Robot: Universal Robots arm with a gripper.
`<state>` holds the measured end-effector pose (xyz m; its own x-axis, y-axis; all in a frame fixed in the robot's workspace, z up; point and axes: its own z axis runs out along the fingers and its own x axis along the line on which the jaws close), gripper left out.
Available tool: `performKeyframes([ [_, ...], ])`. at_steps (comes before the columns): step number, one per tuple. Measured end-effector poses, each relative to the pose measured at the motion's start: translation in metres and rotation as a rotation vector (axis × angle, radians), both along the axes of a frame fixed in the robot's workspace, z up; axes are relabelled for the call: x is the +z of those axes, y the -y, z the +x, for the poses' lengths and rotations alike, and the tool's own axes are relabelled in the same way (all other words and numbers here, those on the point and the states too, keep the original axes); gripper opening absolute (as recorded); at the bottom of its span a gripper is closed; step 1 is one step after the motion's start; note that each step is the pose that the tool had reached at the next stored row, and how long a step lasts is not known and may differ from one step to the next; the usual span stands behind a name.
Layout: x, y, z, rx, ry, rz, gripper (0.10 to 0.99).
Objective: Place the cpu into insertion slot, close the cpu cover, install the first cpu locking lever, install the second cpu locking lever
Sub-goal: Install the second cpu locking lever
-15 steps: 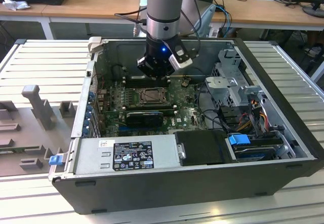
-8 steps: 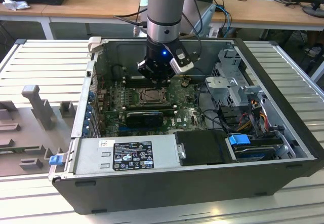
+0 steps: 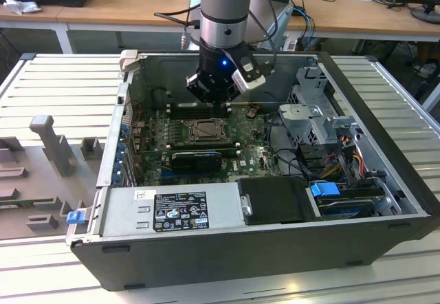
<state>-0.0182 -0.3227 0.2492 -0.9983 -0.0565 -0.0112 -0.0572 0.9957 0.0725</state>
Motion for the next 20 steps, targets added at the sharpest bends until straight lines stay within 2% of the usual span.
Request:
performKeyframes([
  [5, -0.0015, 0.0187, -0.0006, 0.0, -0.001, 0.0, 0.106],
  [7, -0.0055, 0.0235, -0.0005, 0.002, -0.0146, 0.0, 0.106],
  [8, -0.0082, 0.0269, -0.0005, 0.004, -0.0174, 0.0, 0.106],
  [11, -0.0108, 0.0381, -0.0005, 0.005, -0.0179, 0.007, 0.106],
  [13, -0.0113, 0.0482, -0.0009, 0.006, -0.0179, 0.019, 0.106],
  [15, -0.0117, 0.051, -0.0034, 0.011, -0.018, 0.023, 0.106],
  [20, -0.0162, 0.0531, -0.0239, 0.028, -0.0182, 0.029, 0.106],
])
